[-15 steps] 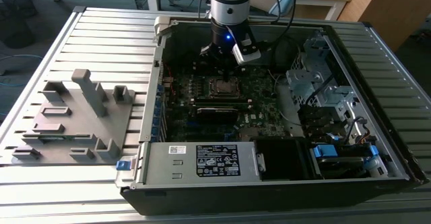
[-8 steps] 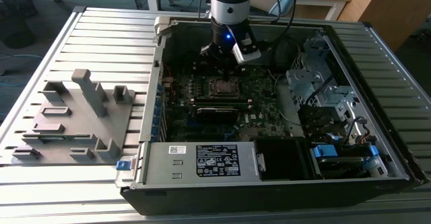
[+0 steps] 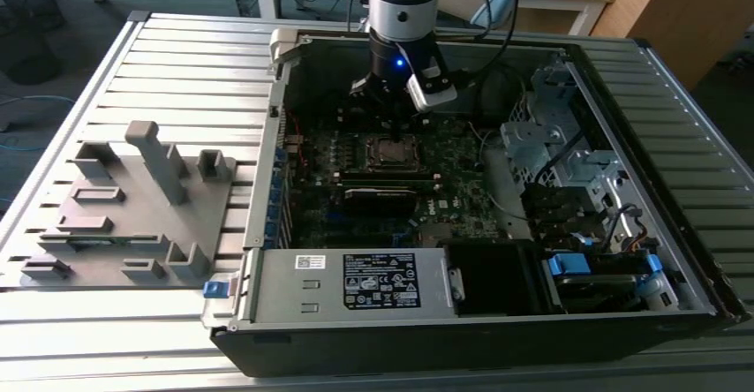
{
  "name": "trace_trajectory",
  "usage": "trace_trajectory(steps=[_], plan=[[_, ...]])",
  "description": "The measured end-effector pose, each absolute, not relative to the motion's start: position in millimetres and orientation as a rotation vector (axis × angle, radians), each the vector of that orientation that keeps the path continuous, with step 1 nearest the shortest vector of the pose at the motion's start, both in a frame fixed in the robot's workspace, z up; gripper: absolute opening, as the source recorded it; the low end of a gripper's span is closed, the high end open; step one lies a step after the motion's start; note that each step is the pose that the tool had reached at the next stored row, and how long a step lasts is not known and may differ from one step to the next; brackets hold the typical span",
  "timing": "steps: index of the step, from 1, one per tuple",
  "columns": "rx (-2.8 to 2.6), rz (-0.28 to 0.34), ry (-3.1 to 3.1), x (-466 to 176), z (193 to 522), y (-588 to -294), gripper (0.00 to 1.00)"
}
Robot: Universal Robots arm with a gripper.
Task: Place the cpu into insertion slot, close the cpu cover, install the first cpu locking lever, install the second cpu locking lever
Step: 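Install the second cpu locking lever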
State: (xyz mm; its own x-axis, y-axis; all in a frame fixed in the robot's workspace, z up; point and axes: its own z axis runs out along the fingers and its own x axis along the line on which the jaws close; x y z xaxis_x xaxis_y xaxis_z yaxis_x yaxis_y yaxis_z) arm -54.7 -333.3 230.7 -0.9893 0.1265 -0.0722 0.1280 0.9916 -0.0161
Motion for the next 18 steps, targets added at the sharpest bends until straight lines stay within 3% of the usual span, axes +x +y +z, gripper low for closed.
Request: trace_trajectory(steps=[18], plan=[[0.196,-0.032,3.064,-54.7,230.8,-336.1,0.1]])
